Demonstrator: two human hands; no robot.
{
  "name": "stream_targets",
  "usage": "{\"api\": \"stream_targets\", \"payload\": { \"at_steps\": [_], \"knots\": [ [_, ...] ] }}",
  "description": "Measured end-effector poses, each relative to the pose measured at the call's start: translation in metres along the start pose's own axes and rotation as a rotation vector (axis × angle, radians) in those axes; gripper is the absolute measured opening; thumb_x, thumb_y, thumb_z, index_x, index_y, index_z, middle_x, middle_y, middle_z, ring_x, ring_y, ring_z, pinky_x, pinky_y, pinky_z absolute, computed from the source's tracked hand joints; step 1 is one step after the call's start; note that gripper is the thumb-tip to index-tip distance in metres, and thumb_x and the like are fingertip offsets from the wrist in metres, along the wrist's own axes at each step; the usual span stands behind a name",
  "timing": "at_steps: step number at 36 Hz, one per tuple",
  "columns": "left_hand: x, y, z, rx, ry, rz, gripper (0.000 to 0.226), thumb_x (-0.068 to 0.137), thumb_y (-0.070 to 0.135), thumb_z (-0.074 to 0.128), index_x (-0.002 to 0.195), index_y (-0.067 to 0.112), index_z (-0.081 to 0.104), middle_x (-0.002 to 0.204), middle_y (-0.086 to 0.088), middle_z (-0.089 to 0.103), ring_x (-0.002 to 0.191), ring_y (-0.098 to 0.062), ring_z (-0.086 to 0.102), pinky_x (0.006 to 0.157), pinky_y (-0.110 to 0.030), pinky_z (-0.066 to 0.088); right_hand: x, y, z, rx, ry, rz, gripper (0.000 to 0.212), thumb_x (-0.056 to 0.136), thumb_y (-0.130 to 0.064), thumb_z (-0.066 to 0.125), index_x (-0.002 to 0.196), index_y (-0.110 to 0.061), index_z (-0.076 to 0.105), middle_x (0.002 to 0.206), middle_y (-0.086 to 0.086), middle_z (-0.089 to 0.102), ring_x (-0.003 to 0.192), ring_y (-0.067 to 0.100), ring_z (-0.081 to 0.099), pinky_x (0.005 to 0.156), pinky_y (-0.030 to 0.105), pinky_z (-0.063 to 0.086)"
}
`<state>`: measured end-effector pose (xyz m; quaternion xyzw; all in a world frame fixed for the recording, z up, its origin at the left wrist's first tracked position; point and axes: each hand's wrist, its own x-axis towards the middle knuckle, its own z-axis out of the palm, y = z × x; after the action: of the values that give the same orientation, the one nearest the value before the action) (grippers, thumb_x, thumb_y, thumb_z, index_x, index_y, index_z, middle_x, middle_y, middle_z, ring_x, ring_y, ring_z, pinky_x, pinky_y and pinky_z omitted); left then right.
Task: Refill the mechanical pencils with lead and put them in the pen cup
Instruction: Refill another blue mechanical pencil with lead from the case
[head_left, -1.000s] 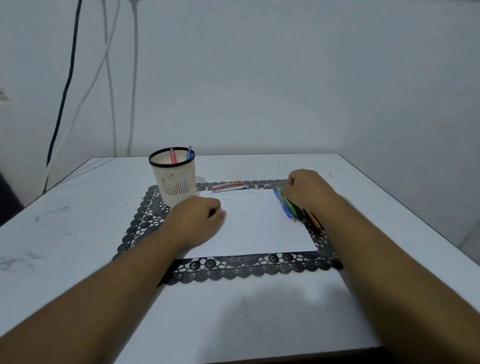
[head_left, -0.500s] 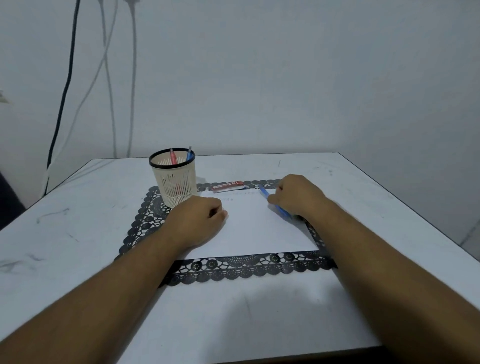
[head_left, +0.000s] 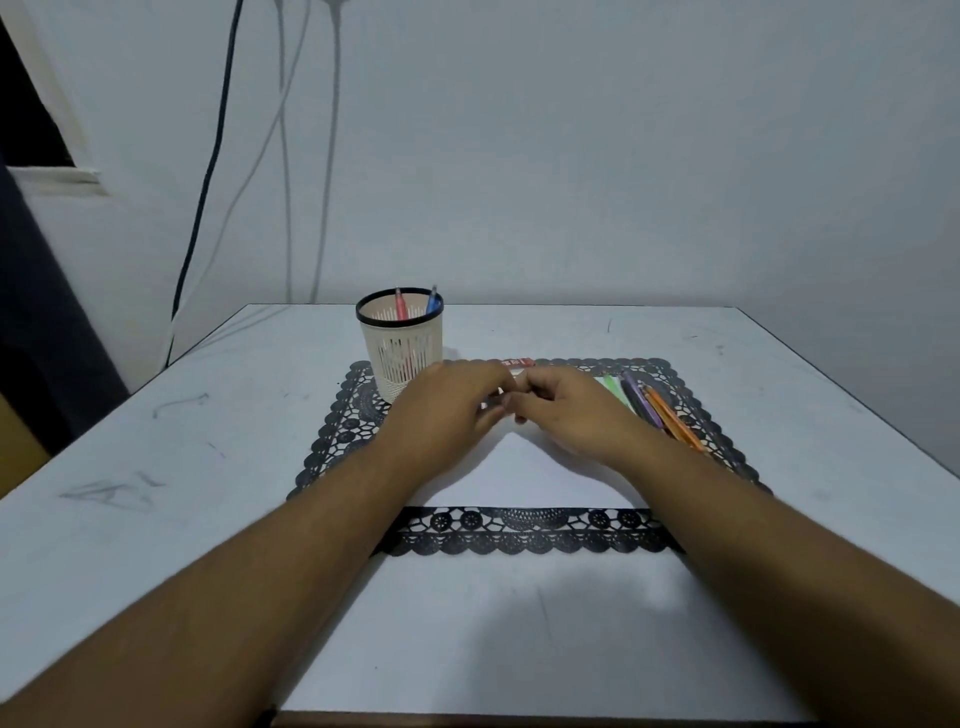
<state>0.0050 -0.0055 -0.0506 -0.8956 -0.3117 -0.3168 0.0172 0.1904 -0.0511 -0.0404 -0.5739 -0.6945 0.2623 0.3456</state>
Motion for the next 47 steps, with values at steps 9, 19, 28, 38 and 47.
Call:
{"api": "stream_targets", "payload": {
  "at_steps": [9,19,28,38,47],
  "knots": [
    [-0.003,-0.019,-0.007,-0.102,-0.107,-0.205,0.008,0.099,0.020,0.064,0.106,0.021,0.061,0.099,0.001,0.071,0.090,-0.020,0.065,0.076,-0.041,0.053,0.001,0.008,-0.007,0.420,0.117,0.235,0.011,0.100,-0.012,0.064,0.101,-0.007,0.075,0.088,0.011,0.073,0.055,0.007,0.050,0.051,0.018,0.040],
    [-0.003,-0.019,-0.007,-0.163,-0.161,-0.262,0.012,0.099,0.019,0.063,0.098,0.028,0.055,0.091,0.008,0.066,0.080,-0.005,0.058,0.064,-0.025,0.039,0.001,0.010,-0.004,0.503,0.118,0.246,0.008,0.095,-0.004,0.069,0.098,0.002,0.074,0.086,0.018,0.073,0.058,0.014,0.051,0.048,0.020,0.041],
    [-0.002,-0.018,-0.009,-0.183,-0.192,-0.281,0.011,0.100,0.018,0.062,0.098,0.027,0.056,0.093,0.011,0.065,0.081,0.001,0.056,0.064,-0.021,0.036,0.001,0.014,-0.010,0.342,0.134,0.193,0.009,0.096,-0.009,0.069,0.093,-0.006,0.077,0.084,0.010,0.076,0.061,0.006,0.058,0.060,0.016,0.048],
    [-0.004,-0.016,-0.015,-0.189,-0.181,-0.293,0.005,0.099,0.021,0.064,0.097,0.024,0.062,0.088,0.013,0.061,0.077,-0.003,0.052,0.060,-0.014,0.034,0.006,0.030,-0.012,0.006,0.141,0.113,0.010,0.092,-0.013,0.075,0.085,-0.018,0.080,0.084,-0.009,0.076,0.073,-0.006,0.064,0.064,0.008,0.043],
    [-0.004,-0.015,-0.015,-0.187,-0.193,-0.274,0.009,0.097,0.019,0.065,0.092,0.025,0.061,0.086,0.014,0.060,0.075,-0.001,0.051,0.060,-0.013,0.036,0.012,0.032,-0.002,-0.178,0.096,0.062,0.012,0.094,-0.022,0.074,0.100,-0.024,0.084,0.089,-0.018,0.071,0.076,-0.008,0.058,0.062,0.005,0.036]
  ]
}}
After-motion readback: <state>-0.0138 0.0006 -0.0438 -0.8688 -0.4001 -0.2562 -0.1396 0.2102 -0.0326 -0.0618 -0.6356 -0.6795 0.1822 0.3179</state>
